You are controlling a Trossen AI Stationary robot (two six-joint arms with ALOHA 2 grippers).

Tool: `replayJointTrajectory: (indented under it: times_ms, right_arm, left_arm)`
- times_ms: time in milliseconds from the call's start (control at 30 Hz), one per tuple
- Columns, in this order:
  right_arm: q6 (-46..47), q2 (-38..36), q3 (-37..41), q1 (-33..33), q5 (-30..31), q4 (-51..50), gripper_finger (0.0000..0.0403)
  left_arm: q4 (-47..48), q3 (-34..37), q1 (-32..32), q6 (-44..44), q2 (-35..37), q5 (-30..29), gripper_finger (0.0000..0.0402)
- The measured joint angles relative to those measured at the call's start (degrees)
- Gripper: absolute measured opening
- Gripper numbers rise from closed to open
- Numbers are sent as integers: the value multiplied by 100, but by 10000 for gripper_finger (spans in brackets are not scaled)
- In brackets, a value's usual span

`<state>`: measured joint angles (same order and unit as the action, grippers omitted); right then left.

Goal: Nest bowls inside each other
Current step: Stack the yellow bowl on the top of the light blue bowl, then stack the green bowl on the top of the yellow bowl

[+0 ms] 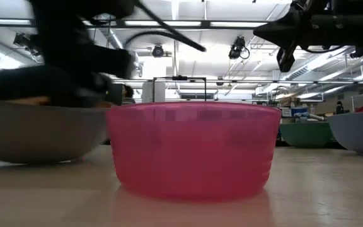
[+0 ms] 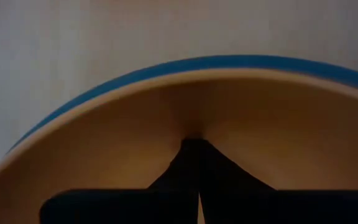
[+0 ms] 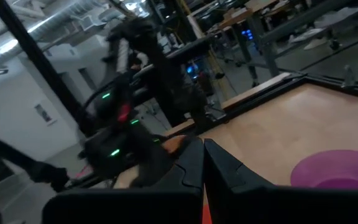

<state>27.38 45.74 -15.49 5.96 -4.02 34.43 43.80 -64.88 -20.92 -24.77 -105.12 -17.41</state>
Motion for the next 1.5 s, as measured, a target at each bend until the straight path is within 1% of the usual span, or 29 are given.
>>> replayJointTrajectory:
  times_ms: [100,167,300,433,567,700,833,967,1100,1233,1367,1500]
  right_arm:
    - [2,0,0,0,-80,-4,0]
    - [2,0,0,0,-96,-15,0]
    - [-3,0,0,0,-100,-23,0]
    - [-28,0,0,4,-100,-123,0]
    - [-44,2,0,9,-102,-329,0]
    - [-154,2,0,9,-169,-487,0]
    - [-217,2,0,27,-149,-589,0]
    - [-115,2,0,287,151,-901,0]
    - [332,2,-257,881,287,-2008,1]
    - [441,26,-845,1396,360,-3794,12]
    - [260,208,-1673,1641,925,-5566,22]
    - [65,694,-2505,1793,1444,-6822,24]
  left_arm:
    - [-685,2,479,566,-9,69,1]
    - [-975,4,769,887,-15,153,1]
    - [-1083,5,1223,1340,-17,177,1]
    - [-1266,25,1504,1714,47,204,3]
    - [-1481,35,1624,1836,322,337,19]
    - [-1516,31,1636,1704,766,365,38]
    - [-1529,28,1583,1426,1377,359,63]
    - [-1700,28,1430,1247,2078,133,89]
    - [-1838,11,1305,1224,2831,-203,108]
    - [-1824,11,1203,1211,3431,-440,113]
    - [-1743,10,1149,1209,3848,-691,113]
    - [-1535,9,1145,1219,4109,-913,113]
